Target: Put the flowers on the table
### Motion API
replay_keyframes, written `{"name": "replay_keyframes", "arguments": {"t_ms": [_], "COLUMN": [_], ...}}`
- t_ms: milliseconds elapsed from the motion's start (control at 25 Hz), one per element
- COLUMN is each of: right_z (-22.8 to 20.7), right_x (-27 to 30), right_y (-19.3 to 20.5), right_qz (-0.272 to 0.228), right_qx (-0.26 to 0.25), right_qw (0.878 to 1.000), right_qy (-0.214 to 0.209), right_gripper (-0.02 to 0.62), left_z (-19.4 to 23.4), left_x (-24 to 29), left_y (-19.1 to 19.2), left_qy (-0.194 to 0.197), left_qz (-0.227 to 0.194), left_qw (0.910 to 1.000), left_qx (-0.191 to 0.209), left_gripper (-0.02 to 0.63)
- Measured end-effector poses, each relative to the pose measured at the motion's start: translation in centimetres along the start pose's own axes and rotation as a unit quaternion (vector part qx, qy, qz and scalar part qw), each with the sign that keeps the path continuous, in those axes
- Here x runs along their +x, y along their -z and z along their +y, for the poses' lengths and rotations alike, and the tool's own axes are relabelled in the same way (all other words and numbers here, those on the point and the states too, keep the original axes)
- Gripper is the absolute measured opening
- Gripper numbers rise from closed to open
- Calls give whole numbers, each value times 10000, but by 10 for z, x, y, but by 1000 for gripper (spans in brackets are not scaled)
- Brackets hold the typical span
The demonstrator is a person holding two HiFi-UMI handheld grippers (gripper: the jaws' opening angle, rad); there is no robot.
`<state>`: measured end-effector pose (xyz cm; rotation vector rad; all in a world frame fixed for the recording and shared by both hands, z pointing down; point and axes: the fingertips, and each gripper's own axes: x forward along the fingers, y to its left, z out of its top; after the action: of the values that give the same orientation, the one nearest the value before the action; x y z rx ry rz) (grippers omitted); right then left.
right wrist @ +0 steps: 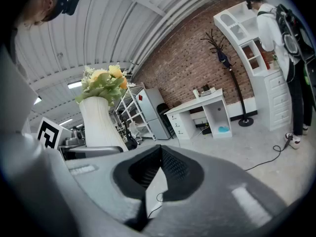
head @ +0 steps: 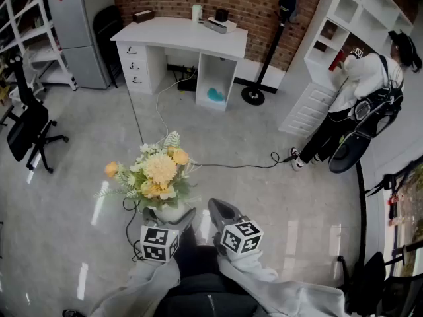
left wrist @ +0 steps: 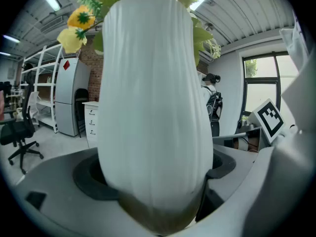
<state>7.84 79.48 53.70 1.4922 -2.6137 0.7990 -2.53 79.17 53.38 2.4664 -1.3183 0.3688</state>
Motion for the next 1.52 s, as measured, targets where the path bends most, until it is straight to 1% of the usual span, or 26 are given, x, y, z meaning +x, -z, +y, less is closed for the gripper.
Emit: {"name": "replay_keyframes", "arguments": {"t_ms": [160, 320, 560, 760, 920, 1040, 1200, 1520], "right_z": [-2, -3, -21, -31, -43, -59, -78, -91], "right_x": [7, 27, 53, 85, 111, 128, 162, 246], "right_y": [2, -10, -38, -48, -61, -81, -102, -136], "right_qz": [-31, -89, -206, -212, -177, -309, -412, -328], "right_qx": [71, 39, 25, 78, -26, 2, 102, 113], "right_qw": [10000, 9999, 9998, 9997, 9998, 9994, 9989, 9993], "right_qy": [-37, -75, 13, 19, 66, 156, 199, -100], "right_gripper": [-2, -2, -1, -2, -2, 0, -1, -1], "left_z": [8, 27, 46, 65, 88, 100, 116, 164], "left_x": [2, 13, 47, 73, 97, 118, 151, 211], "left_y": [5, -1, -24, -34, -42, -54, -73, -108], "left_qy": [-83, -109, -50, 15, 20, 42, 119, 199], "left_qz": [26, 58, -1, 34, 104, 123, 135, 192], "left_qw": [9999, 9998, 9999, 10000, 9997, 9996, 9998, 9996], "left_qx": [-70, -124, -148, -74, -200, -251, -114, -13], "left_gripper": [494, 494, 494, 494, 494, 494, 494, 494]}}
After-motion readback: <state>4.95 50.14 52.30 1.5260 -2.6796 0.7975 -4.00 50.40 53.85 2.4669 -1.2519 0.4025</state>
